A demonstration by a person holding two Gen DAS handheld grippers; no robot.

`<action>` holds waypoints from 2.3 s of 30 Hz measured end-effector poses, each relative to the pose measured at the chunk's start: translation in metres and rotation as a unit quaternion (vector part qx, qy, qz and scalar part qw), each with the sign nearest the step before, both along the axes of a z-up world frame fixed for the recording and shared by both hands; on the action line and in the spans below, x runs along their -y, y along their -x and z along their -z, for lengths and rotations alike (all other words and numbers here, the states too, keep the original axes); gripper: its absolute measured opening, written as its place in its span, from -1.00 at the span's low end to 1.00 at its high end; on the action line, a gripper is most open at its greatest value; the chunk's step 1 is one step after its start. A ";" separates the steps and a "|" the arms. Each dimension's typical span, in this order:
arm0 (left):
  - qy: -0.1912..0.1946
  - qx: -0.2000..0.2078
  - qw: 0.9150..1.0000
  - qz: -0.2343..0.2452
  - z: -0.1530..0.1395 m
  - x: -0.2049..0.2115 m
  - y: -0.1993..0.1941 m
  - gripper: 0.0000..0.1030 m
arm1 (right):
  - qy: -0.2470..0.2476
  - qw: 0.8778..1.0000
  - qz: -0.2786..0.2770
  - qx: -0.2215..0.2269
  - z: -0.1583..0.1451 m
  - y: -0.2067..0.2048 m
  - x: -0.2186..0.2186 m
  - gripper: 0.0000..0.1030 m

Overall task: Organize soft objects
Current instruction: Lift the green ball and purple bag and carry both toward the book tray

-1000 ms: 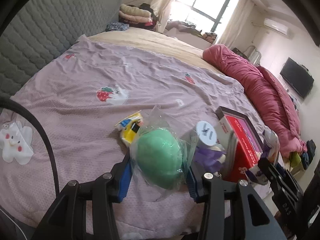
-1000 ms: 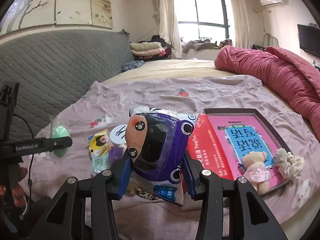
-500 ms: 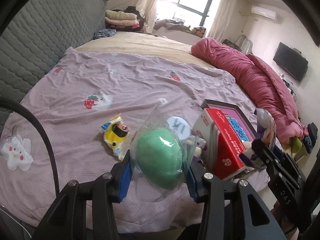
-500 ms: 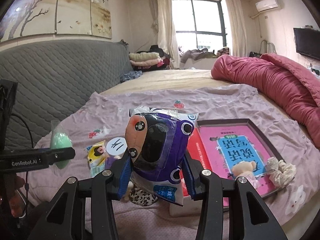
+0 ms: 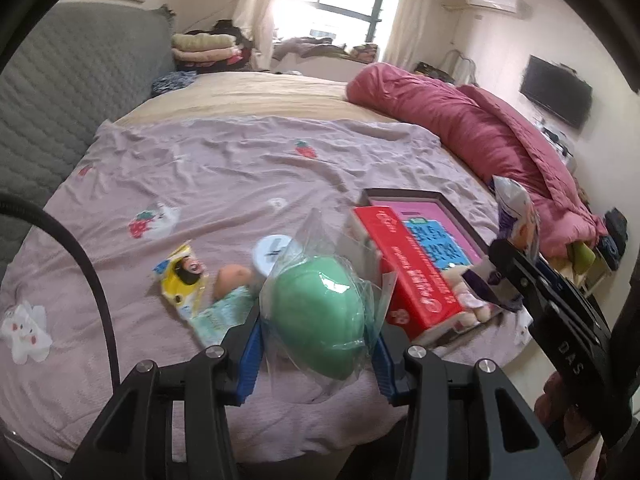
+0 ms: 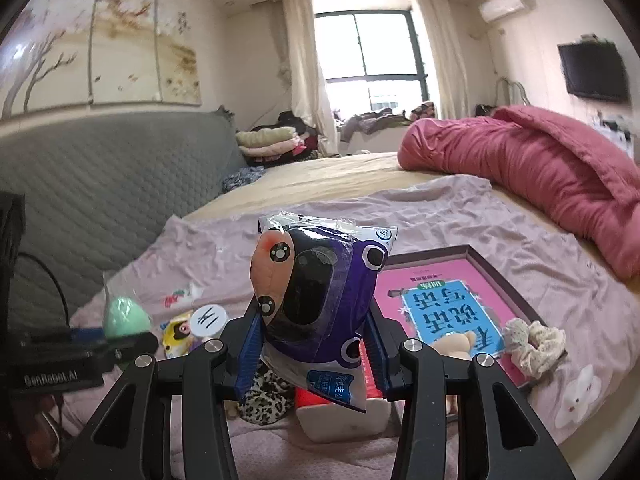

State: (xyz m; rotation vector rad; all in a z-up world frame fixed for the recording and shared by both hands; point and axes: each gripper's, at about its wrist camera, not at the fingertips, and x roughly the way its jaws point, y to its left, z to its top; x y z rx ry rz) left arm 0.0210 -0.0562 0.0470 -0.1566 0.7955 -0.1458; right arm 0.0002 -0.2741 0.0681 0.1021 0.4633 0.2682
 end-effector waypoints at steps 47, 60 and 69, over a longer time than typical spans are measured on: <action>-0.095 -0.081 0.978 0.168 0.034 0.206 -0.113 -0.08 | -0.016 0.983 0.182 -0.027 0.019 -0.028 0.160 -0.09; -0.121 -0.141 0.964 0.189 0.077 0.239 -0.148 -0.08 | -0.014 0.981 0.184 -0.052 0.041 -0.043 0.173 -0.09; -0.130 -0.149 0.960 0.196 0.088 0.241 -0.151 -0.08 | -0.006 0.982 0.159 -0.104 0.069 -0.072 0.167 -0.09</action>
